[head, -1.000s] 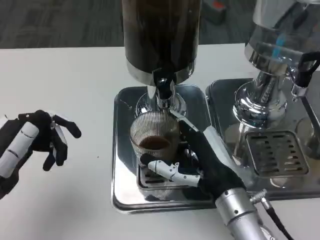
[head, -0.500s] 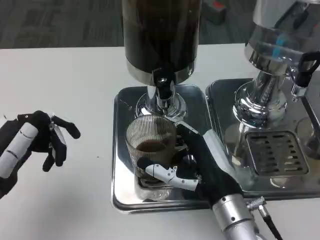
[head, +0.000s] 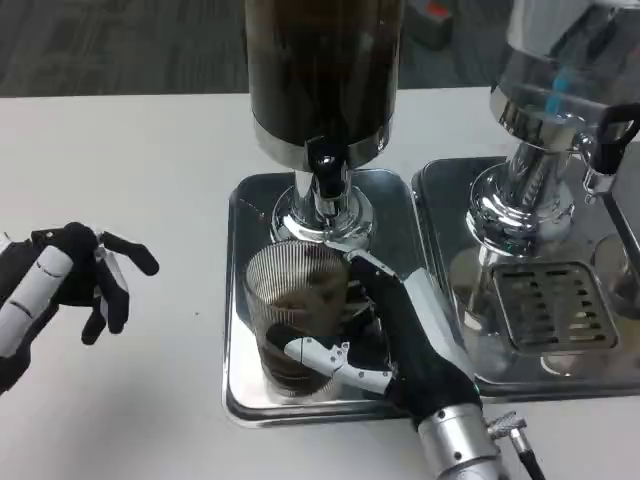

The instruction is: Grasp the cup under the faucet to collect the drink, then remove the cup.

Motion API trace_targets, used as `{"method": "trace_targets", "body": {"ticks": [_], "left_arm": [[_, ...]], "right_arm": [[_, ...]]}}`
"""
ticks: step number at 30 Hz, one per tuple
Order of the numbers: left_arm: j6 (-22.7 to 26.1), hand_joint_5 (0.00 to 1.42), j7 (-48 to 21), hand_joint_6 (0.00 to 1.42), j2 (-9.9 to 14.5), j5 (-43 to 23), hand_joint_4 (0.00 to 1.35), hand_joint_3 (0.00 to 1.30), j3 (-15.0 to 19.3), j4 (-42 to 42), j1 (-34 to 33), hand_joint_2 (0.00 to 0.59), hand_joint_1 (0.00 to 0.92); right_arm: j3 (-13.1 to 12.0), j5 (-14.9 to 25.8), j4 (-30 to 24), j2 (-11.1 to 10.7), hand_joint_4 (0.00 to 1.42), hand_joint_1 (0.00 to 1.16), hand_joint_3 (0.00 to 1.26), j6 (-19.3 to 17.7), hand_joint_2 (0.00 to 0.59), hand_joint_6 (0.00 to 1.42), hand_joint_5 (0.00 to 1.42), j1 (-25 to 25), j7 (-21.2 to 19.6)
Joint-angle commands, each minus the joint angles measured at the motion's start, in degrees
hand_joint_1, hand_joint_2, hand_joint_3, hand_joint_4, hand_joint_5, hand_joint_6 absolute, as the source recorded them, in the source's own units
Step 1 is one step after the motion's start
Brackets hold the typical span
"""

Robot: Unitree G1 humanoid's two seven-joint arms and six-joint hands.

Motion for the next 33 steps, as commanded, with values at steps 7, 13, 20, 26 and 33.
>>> {"method": "trace_targets", "body": {"ticks": [7, 13, 20, 26, 33], "left_arm": [[0.45, 1.02, -0.56, 1.26, 0.38, 0.35, 0.99, 0.68, 0.1, 0.55, 0.18, 0.162, 0.0], [0.43, 1.01, -0.76, 1.26, 0.3, 0.44, 0.99, 0.67, -0.13, 0.85, -0.05, 0.162, 0.0], [0.29, 1.01, -1.09, 1.26, 0.3, 0.52, 0.99, 0.67, -0.31, 1.53, -0.52, 0.155, 0.0], [0.18, 1.01, -1.39, 1.26, 0.31, 0.57, 0.99, 0.66, -0.47, 2.23, -1.01, 0.158, 0.0], [0.01, 1.01, -1.53, 1.26, 0.17, 0.57, 0.99, 0.65, -0.54, 2.74, -1.29, 0.158, 0.0]], "right_arm": [[-0.36, -1.55, 0.07, 0.32, 0.44, 0.68, 0.4, -2.04, 0.236, 0.91, 0.61, 1.22, -3.31], [-0.73, -2.18, -0.31, 0.31, 0.48, 0.66, 0.42, -3.29, 0.236, 0.95, 0.65, 1.82, -5.5], [-1.25, -2.72, -1.31, 0.37, 0.51, 0.71, 0.46, -4.71, 0.236, 1.01, 0.68, 2.84, -8.46], [-1.79, -2.89, -2.51, 0.15, 0.52, 0.72, 0.47, -5.38, 0.245, 1.02, 0.7, 3.77, -10.14], [-2.07, -3.24, -2.97, 0.24, 0.53, 0.74, 0.48, -5.46, 0.239, 1.04, 0.7, 4.4, -10.75]]}}
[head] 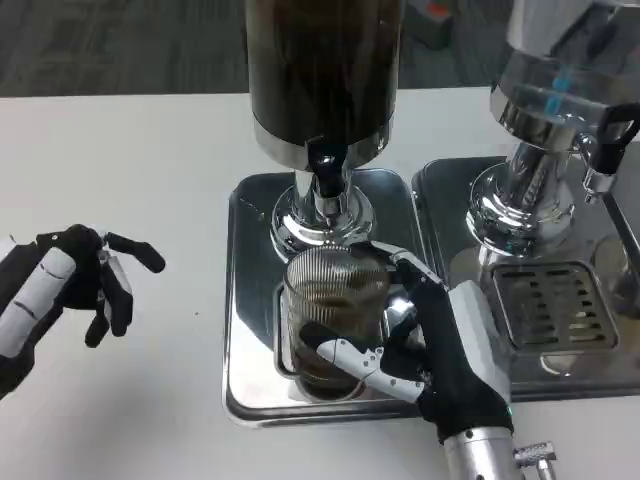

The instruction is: Grasp the cup under the faucet to collect the drink, then remove the cup.

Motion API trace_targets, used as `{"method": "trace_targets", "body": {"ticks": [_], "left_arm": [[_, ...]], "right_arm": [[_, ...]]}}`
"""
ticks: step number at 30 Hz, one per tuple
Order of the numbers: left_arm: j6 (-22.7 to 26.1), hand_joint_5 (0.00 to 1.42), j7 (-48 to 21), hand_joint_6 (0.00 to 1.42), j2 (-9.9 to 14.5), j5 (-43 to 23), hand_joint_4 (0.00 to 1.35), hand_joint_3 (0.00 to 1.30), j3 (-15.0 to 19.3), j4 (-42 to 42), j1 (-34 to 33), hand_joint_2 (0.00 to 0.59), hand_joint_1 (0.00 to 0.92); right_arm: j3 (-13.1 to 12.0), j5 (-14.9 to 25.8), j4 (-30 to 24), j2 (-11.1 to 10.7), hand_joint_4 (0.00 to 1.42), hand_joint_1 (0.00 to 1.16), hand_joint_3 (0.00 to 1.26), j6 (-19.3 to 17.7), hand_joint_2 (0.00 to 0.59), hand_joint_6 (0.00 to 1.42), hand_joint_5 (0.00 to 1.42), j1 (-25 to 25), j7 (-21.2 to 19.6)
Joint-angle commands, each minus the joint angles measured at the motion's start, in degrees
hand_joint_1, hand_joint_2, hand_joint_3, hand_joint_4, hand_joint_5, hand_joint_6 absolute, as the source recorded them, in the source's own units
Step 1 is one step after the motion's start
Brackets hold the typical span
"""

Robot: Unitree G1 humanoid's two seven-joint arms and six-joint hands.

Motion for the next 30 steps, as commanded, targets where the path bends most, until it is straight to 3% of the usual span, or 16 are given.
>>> {"method": "trace_targets", "body": {"ticks": [1, 30], "left_arm": [[0.0, 1.01, -0.58, 1.26, 0.16, 0.57, 0.99, 0.65, -0.12, 0.83, -0.31, 0.157, 0.0], [-0.48, 1.01, -0.69, 1.26, -0.46, 0.43, 0.98, 0.62, -0.56, 1.86, -1.25, 0.152, 0.0]], "right_arm": [[-0.26, -0.42, -2.02, 0.24, 0.53, 0.74, 0.48, -2.71, 0.239, 1.04, 0.7, 0.25, -1.81], [-1.92, -4.18, -6.9, -0.5, 0.59, 0.71, 0.53, -3.42, 0.231, 1.14, 0.77, 3.67, -7.78]]}}
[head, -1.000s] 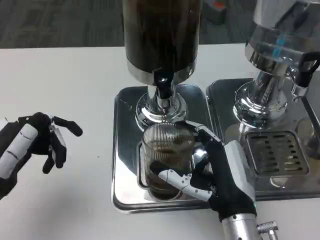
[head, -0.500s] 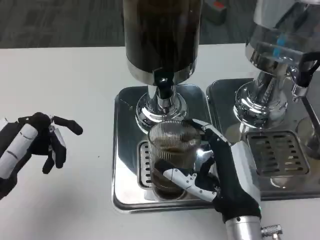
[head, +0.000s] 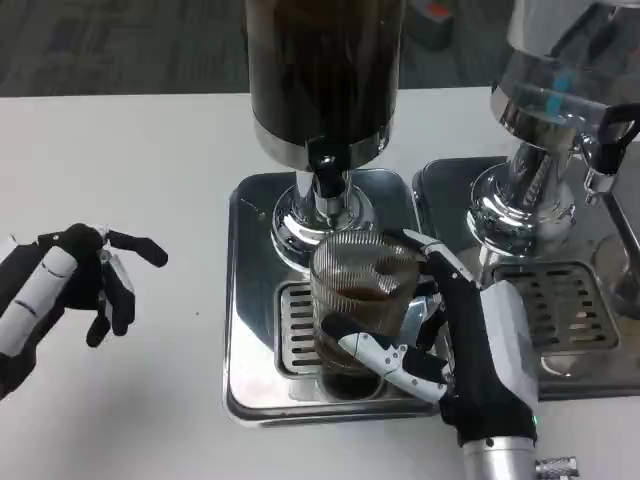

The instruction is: Grasp the cup under the faucet to collect the drink, then remove the cup.

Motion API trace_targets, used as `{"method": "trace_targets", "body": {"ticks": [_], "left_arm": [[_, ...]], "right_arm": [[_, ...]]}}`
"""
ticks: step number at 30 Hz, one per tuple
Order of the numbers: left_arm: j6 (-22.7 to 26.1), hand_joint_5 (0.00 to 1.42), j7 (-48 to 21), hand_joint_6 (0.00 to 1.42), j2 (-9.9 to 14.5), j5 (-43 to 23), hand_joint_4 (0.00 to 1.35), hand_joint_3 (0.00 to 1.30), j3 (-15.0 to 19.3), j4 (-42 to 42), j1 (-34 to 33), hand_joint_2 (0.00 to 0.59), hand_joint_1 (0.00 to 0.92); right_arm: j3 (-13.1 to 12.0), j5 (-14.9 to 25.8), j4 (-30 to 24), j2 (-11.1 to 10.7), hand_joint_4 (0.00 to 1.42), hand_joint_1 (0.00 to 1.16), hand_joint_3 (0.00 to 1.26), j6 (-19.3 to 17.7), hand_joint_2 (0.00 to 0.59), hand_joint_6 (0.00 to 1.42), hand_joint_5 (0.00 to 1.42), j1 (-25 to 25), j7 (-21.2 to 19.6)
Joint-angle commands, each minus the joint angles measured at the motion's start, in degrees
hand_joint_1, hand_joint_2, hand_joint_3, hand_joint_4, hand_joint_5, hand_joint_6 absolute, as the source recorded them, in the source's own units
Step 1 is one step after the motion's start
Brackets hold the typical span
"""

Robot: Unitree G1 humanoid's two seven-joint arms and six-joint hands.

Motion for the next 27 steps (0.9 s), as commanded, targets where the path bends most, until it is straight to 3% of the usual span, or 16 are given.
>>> {"method": "trace_targets", "body": {"ticks": [1, 14, 27], "left_arm": [[-0.49, 1.01, -0.71, 1.26, -0.46, 0.43, 0.98, 0.62, -0.31, 0.8, -0.65, 0.151, 0.0], [-1.69, 1.01, -0.57, 1.26, -0.67, 1.04, 0.98, 0.61, -0.86, 1.25, -1.11, 0.15, 0.0], [-12.05, 0.86, 1.07, 1.17, -0.37, 6.2, 0.81, 0.56, -2.33, 1.21, -0.9, 0.139, 0.0]], "right_arm": [[-0.85, -0.69, -2.98, -0.27, 0.59, 0.71, 0.53, -2.37, 0.231, 1.15, 0.77, 0.66, -2.48], [-2.62, -2.16, -5.78, -1.49, 0.59, 0.78, 0.54, -2.09, 0.213, 1.16, 0.79, 2.88, -4.06], [-3.72, -2.52, -9.39, -1.64, 0.59, 0.84, 0.53, -2.15, 0.205, 1.17, 0.81, 6.06, -4.44]]}}
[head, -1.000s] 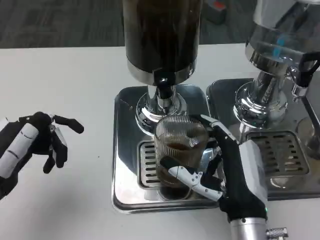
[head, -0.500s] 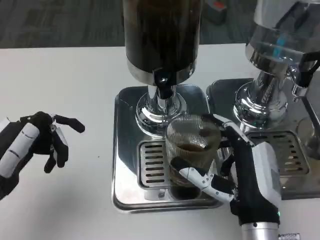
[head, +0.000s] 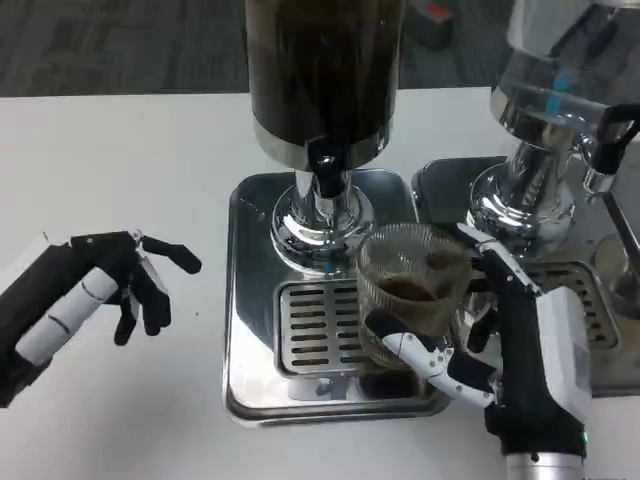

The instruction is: Grasp the cup under the faucet to collect the drink, then remove the cup.

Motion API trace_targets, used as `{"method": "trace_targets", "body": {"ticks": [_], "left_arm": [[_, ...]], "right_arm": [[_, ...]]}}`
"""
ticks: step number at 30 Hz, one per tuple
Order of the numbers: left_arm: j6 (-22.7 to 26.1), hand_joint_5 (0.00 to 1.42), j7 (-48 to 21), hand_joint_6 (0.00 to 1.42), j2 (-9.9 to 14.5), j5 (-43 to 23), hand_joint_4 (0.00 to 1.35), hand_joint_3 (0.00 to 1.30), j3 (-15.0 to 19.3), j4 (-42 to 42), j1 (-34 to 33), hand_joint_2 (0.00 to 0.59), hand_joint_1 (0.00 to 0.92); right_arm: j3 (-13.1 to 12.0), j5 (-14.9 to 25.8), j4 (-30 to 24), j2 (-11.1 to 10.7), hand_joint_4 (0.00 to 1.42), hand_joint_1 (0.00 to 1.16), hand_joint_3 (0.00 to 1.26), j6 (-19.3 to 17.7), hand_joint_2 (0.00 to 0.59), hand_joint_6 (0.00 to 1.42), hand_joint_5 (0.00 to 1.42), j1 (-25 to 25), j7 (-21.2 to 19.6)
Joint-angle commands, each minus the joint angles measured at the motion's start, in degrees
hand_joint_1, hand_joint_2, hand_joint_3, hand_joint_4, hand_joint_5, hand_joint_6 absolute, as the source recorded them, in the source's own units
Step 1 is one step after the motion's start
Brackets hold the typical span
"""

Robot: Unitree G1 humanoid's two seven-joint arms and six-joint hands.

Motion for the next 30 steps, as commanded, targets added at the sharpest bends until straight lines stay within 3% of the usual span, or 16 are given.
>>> {"method": "trace_targets", "body": {"ticks": [1, 20, 25, 30], "left_arm": [[-2.77, 0.84, 0.98, 1.17, -0.06, 1.33, 0.79, 0.56, -0.41, 0.63, -0.43, 0.139, 0.0], [-16.31, 0.53, 4.26, 0.85, 1.06, 5.62, 0.49, 0.49, -1.71, -0.07, 2.4, 0.128, 0.0], [-20.77, 0.32, 4.66, 0.56, 2.02, 6.19, 0.31, 0.39, -1.59, -1.21, 4.34, 0.126, 0.0], [-25.86, 0.22, 5.34, 0.44, 3.71, 7.42, 0.21, 0.31, -1.69, -1.8, 6.12, 0.135, 0.0]], "right_arm": [[-0.45, 0.11, -2.93, 0.19, 0.59, 0.84, 0.54, -2.07, 0.204, 1.17, 0.81, 1.18, -1.66], [-0.91, 0.08, -9.9, -0.01, 0.59, 0.87, 0.54, -1.84, 0.194, 1.19, 0.82, 6.99, -0.37], [-1.02, 0.18, -12.38, -0.26, 0.59, 0.87, 0.54, -1.8, 0.187, 1.2, 0.83, 8.91, 0.4], [-1.16, 0.22, -15.21, -0.61, 0.59, 0.85, 0.55, -1.89, 0.188, 1.21, 0.83, 11.04, 1.44]]}}
